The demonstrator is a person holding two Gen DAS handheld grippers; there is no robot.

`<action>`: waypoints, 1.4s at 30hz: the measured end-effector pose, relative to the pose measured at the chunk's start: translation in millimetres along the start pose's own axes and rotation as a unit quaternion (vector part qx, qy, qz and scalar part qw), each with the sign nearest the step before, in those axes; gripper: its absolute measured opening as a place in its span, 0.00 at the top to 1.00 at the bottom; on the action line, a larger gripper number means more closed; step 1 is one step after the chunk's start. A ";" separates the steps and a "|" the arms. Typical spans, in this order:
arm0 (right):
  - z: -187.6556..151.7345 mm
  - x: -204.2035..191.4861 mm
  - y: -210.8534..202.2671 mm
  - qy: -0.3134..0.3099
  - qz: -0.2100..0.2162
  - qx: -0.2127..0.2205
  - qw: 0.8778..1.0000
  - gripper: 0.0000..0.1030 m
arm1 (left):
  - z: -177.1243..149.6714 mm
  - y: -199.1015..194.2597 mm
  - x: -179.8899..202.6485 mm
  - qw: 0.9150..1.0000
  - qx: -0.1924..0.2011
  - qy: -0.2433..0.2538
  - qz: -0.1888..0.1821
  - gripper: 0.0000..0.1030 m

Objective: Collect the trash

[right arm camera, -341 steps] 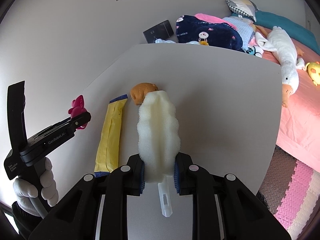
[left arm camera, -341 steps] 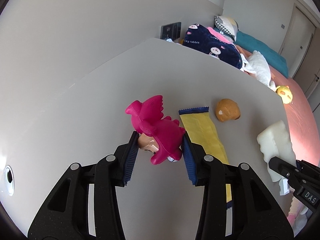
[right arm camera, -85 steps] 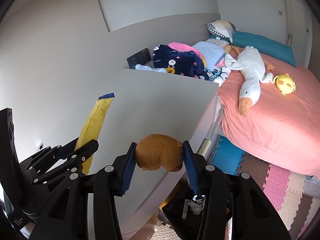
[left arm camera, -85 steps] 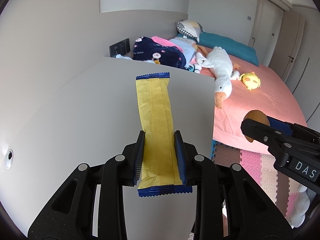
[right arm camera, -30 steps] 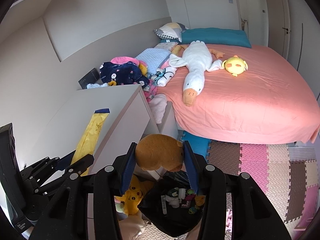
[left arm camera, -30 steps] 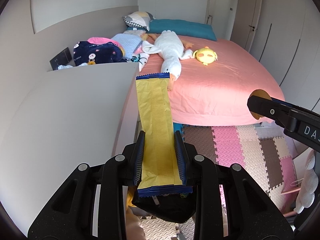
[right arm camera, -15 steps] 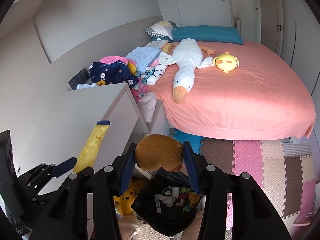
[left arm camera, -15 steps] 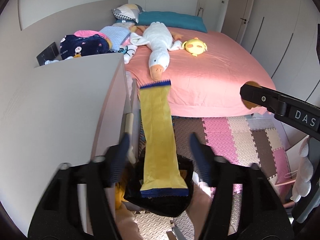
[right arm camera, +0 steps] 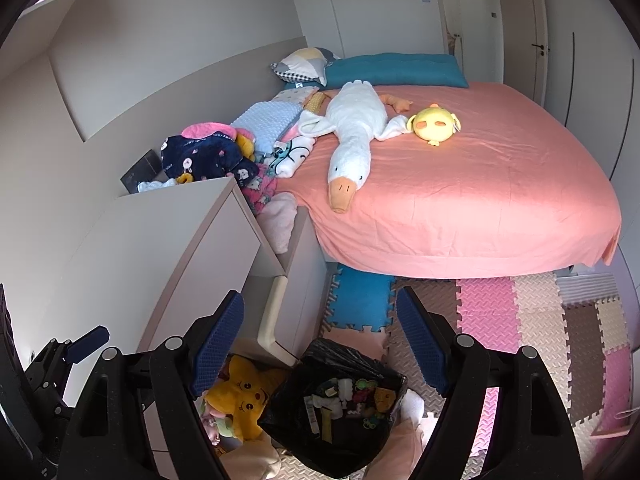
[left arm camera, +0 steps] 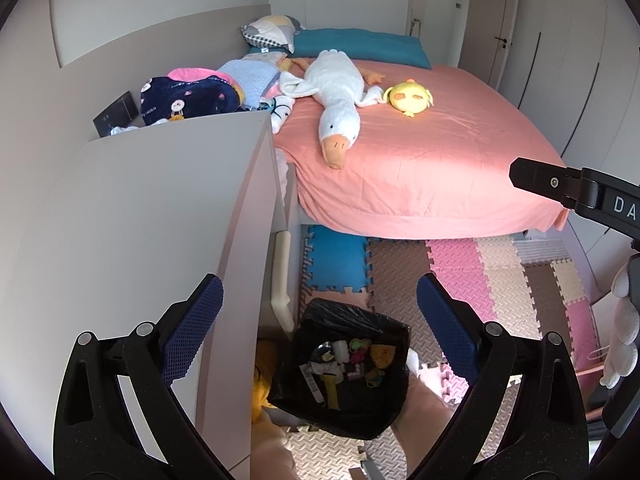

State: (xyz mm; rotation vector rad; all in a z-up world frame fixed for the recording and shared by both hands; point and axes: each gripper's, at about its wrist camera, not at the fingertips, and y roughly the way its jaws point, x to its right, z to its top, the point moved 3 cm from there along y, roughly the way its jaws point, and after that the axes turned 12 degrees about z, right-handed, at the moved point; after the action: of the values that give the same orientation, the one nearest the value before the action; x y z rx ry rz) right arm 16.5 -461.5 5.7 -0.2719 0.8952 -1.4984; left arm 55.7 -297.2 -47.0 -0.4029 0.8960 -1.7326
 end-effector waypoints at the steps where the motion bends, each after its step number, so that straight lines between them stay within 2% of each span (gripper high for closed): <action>1: -0.2 -0.8 0.0 -0.001 0.001 -0.001 1.000 0.24 | -1.2 -0.8 0.5 1.000 -0.001 -0.002 0.002 0.09; 17: -1.2 -3.5 0.5 -0.002 0.000 -0.002 1.000 0.24 | -0.3 -8.5 -0.5 1.000 0.020 -0.006 -0.008 0.07; 42: -0.8 -3.2 -3.6 -0.003 0.005 -0.003 1.000 0.24 | 0.3 -8.1 1.3 1.000 0.016 -0.008 -0.011 0.06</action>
State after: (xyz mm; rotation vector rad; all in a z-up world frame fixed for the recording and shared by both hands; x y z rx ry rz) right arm 13.9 -458.6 8.6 -0.2749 0.8958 -1.4845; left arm 50.0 -297.5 -41.1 -0.4066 0.8531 -1.7591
